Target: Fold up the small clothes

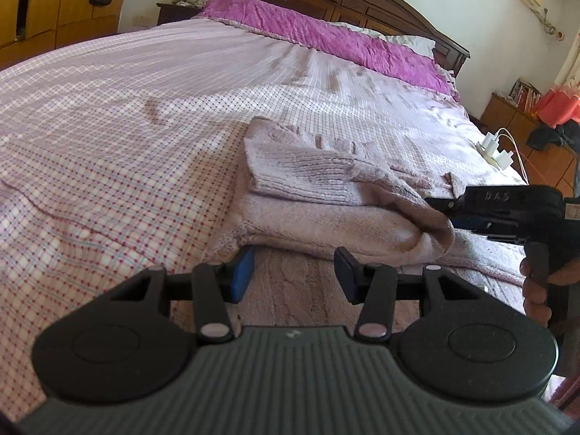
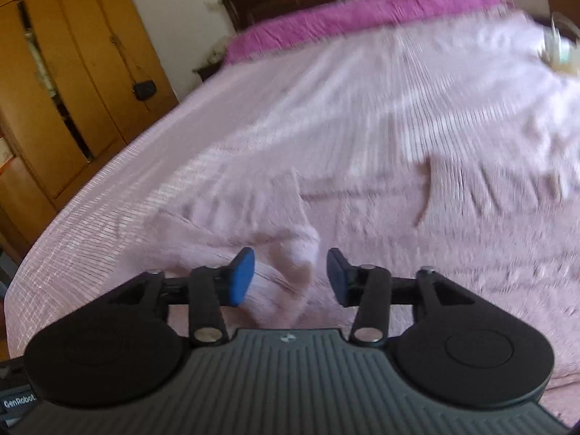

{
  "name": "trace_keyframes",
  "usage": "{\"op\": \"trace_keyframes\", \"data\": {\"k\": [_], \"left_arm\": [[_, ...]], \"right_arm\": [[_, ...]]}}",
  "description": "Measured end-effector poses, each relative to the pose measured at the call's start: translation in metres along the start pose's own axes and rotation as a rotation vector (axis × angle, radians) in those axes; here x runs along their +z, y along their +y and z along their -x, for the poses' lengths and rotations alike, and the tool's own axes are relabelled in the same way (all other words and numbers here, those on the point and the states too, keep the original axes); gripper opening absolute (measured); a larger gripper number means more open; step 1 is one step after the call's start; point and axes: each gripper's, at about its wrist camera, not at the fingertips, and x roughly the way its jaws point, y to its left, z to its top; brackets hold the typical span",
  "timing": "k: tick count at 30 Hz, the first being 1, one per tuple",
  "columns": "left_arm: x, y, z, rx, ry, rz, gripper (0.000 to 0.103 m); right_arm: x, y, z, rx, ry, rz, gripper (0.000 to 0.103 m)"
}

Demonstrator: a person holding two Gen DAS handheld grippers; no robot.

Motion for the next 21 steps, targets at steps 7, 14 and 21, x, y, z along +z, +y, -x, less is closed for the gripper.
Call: {"op": "trace_keyframes", "data": {"k": [7,14,21], "left_arm": [[0.006,0.002,0.028,0.023,0.012,-0.029,0.051],[0.009,0.019,0.041,0.120,0.061,-0.014,0.051],[0.005,0.045,0.047,0.187,0.076,0.029,0.051]], "right_arm": [[-0.002,0.048,0.016,0.111,-0.027,0.127,0.062],[-0.019,0.094,0.001,0.206,0.021,0.178,0.063],[-0.039,0.141,-0.031,0.197,0.050,0.285,0.063]]}}
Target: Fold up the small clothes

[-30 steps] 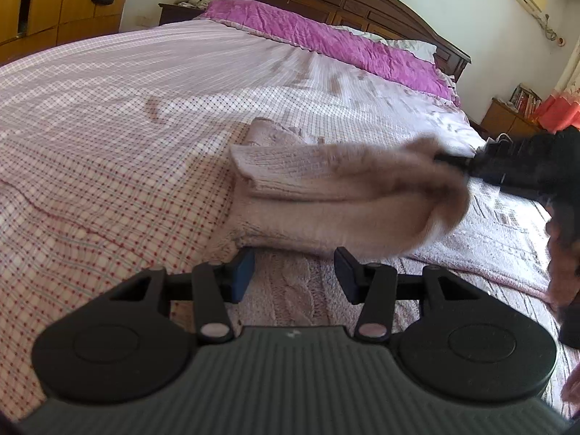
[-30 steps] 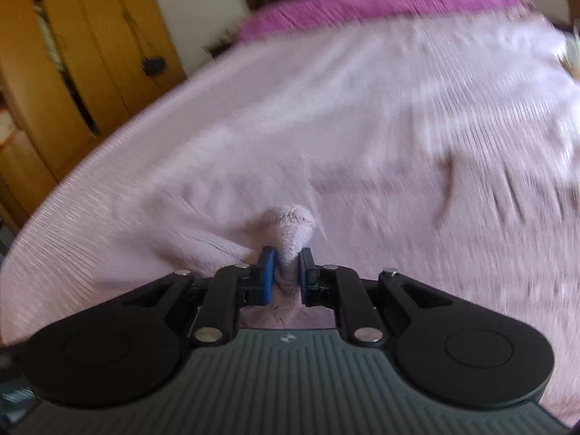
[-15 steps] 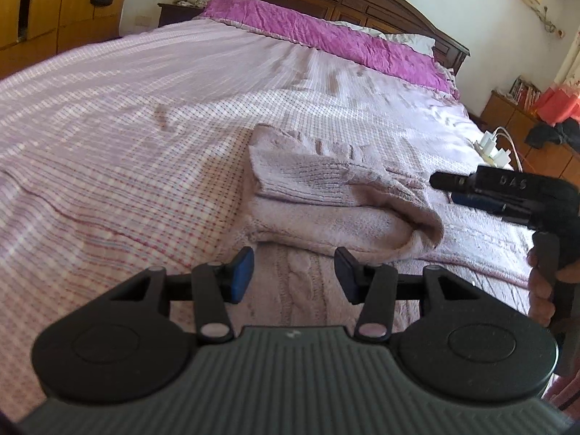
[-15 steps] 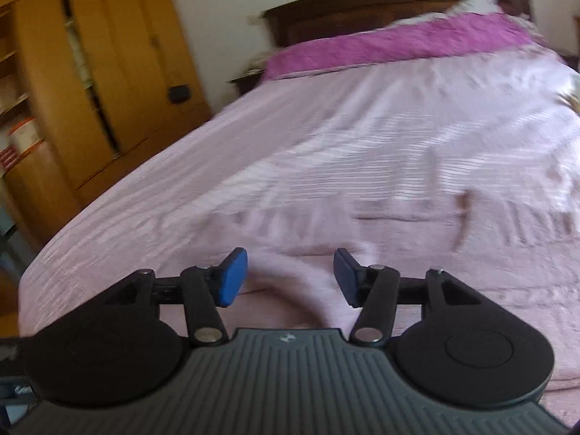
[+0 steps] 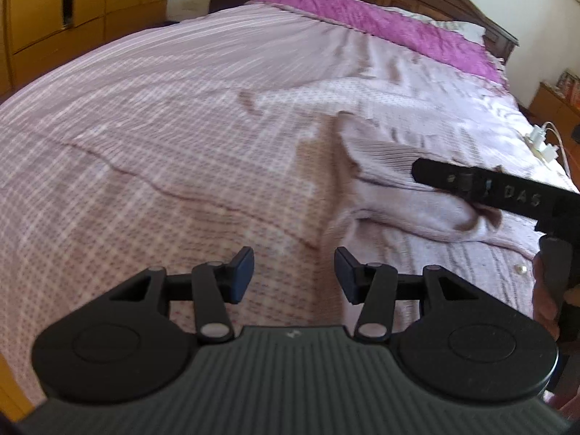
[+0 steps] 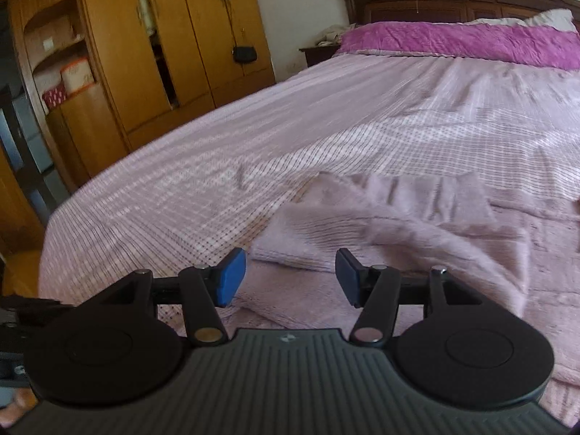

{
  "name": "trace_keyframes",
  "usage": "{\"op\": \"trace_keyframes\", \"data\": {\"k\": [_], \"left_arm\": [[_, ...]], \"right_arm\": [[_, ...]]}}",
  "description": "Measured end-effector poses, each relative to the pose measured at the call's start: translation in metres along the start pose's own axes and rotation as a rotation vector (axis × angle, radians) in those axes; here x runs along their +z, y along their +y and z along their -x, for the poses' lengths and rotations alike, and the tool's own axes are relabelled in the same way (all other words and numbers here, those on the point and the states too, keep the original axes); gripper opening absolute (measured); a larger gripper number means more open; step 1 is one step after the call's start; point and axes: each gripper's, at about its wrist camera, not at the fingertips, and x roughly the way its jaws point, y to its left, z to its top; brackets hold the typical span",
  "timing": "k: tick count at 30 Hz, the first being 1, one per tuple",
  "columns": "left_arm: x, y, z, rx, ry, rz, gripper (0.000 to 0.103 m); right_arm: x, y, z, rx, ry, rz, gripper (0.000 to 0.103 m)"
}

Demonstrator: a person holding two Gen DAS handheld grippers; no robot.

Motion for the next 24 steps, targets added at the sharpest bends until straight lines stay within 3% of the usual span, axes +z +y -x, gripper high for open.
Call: {"op": "trace_keyframes", "data": {"k": [8,10,12,15,24], "left_arm": [[-0.004,0.012,0.000,0.007,0.012,0.005,0.051],[-0.005,0.013,-0.001,0.005,0.013,0.007,0.051],[-0.006,0.014,-0.001,0.003,0.012,0.010,0.051],[-0.006,0.012,0.001,-0.002,0.007,0.009,0.051],[0.003,-0.001,0.011,-0.036,-0.037,-0.019,0.051]], "right_arm": [[-0.001,0.016,-0.042,-0.097,0.009,0.095,0.063],[0.001,0.014,-0.048,-0.114,0.006,0.081,0.054],[0.003,0.009,-0.050,-0.115,0.003,0.060,0.028],[0.008,0.002,-0.041,-0.137,-0.033,0.018,0.009],[0.031,-0.047,0.040,-0.157,-0.237,-0.169,0.008]]}}
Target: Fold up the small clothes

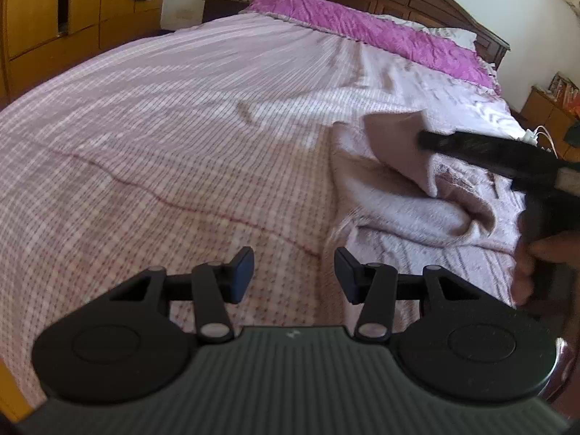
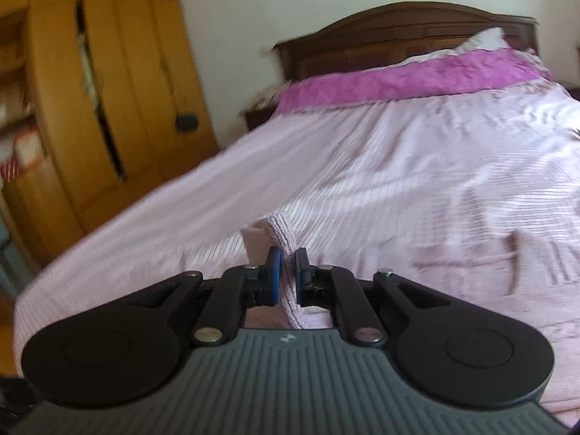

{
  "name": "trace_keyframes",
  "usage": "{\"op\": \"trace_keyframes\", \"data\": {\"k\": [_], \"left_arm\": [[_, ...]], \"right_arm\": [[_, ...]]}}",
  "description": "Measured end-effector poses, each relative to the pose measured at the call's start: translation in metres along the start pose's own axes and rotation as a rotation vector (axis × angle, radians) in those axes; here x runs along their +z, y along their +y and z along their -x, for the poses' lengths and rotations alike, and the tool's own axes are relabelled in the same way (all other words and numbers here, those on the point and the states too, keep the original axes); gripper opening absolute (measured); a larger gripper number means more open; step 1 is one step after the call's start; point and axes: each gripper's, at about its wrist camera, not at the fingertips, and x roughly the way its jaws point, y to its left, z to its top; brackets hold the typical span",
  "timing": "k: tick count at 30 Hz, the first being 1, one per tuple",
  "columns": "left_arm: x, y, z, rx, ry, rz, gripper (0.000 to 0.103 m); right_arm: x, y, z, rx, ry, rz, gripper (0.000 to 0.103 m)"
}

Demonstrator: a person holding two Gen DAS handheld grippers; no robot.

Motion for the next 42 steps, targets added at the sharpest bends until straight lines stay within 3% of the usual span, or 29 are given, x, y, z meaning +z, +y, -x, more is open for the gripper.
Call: {"op": "trace_keyframes", "data": {"k": [8,17,26,29,31,34,36,42], "left_arm": [[0.014,-0.024,-0.007,-0.047,-0.031,-0.039,0.051],[0.027,-0.049,-0.038,-0.079,-0.035,-0.085,0.051],[0.026,-0.061,-0.063,-0.050,0.007,-0.112,0.051],[0.025,-0.064,-0.066,-0.037,0.010,-0.124,0.051],[0.025,-0.066,-0.069,-0.028,0.012,-0.134,0.051],[0.025,-0.066,-0.072,-0.020,0.016,-0.140,0.051],[0.025,-0.065,-0.074,-0.017,0.020,-0.142,0.051],[0.022,-0.063,-0.080,-0.005,0.033,-0.131,0.051]], "right_arm": [[0.025,-0.070,0.061,-0.090,-0.116,-0.142,0.008],[0.018,-0.159,0.114,-0.226,-0.176,-0.296,0.008],[-0.030,-0.219,0.134,-0.319,-0.104,-0.410,0.008],[-0.048,-0.232,0.136,-0.324,-0.034,-0.459,0.010],[-0.059,-0.237,0.135,-0.345,0.021,-0.470,0.014],[-0.074,-0.241,0.141,-0.383,0.073,-0.476,0.031],[-0.080,-0.244,0.150,-0.373,0.064,-0.495,0.043],[-0.072,-0.240,0.168,-0.354,0.013,-0.475,0.063]]}}
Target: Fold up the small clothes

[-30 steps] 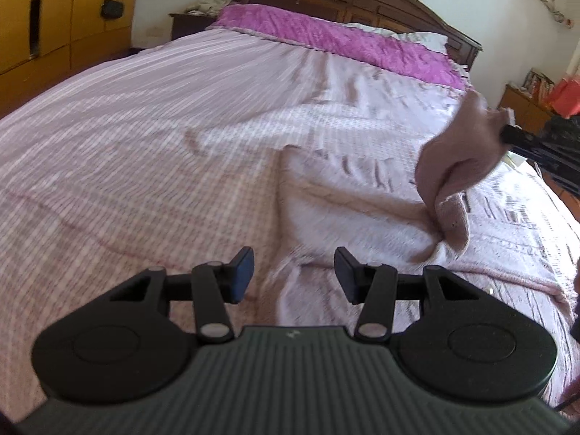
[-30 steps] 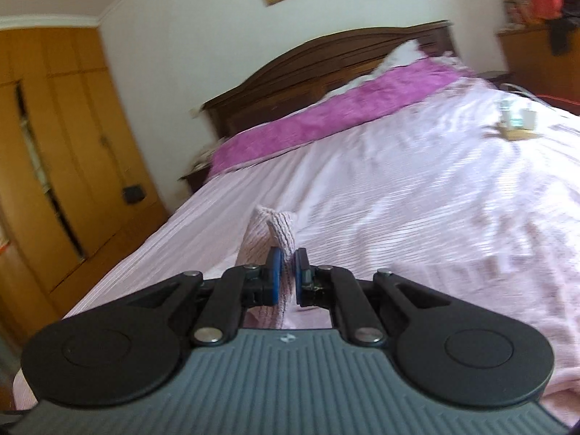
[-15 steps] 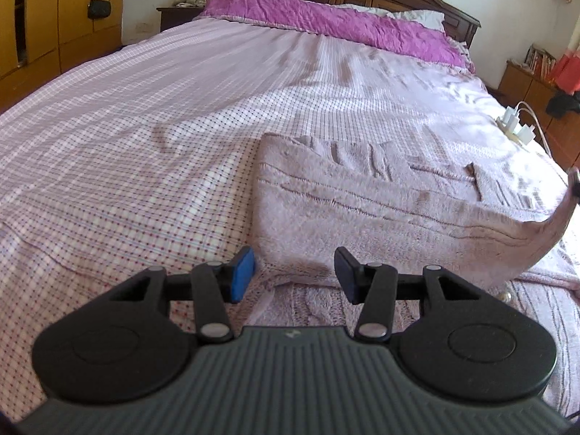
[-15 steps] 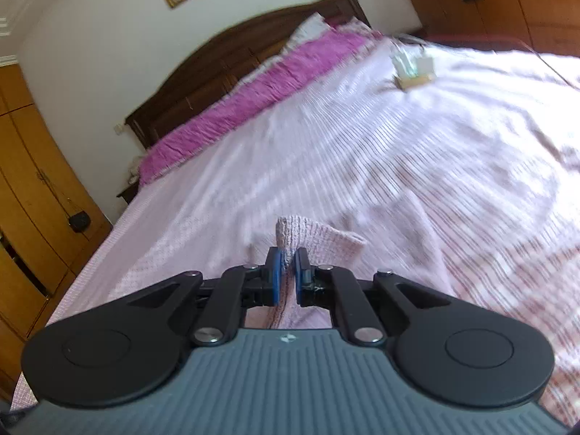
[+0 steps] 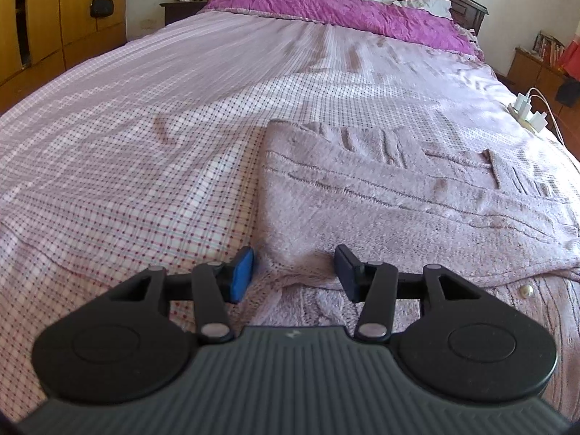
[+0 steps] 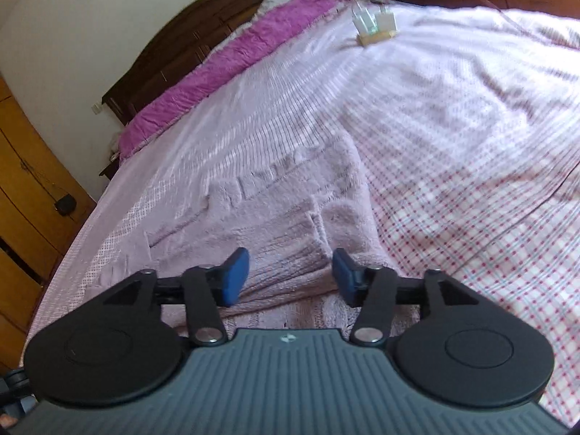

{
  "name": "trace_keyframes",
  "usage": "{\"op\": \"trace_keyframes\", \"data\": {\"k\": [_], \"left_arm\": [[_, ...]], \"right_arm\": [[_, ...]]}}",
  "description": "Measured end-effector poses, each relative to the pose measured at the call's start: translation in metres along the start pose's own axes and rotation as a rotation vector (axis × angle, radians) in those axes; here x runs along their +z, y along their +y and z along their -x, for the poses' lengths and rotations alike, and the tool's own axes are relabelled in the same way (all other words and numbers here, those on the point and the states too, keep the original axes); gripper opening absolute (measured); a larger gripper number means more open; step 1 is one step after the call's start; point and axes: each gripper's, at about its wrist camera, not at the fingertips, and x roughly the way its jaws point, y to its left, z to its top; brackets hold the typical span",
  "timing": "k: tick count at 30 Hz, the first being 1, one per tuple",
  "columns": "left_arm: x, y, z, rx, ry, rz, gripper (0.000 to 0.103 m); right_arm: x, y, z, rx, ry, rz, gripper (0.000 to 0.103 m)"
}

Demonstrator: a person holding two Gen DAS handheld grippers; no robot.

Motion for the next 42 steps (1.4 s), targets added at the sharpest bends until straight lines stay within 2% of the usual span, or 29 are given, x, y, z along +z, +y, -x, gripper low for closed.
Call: {"op": "trace_keyframes", "data": {"k": [6,13,26,36,42], "left_arm": [[-0.001,-0.004,0.006,0.008,-0.007,-0.014,0.051],[-0.004,-0.005,0.026,0.007,-0.021,-0.023,0.051],[-0.021,-0.006,0.069,-0.025,-0.039,-0.043,0.051],[-0.039,-0.009,0.093,-0.030,-0.039,-0.081,0.051],[-0.051,-0.004,0.103,-0.032,-0.032,-0.063,0.051]], "right_arm": [[0.002,0.019,0.013,0.037,-0.033,0.068,0.070],[-0.011,0.026,0.020,0.062,-0.003,0.088,0.073],[-0.029,0.013,0.047,0.102,0.036,0.064,0.079],[-0.043,-0.002,0.075,0.122,0.068,0.065,0.080],[-0.052,-0.007,0.092,0.118,0.094,0.091,0.080]]}}
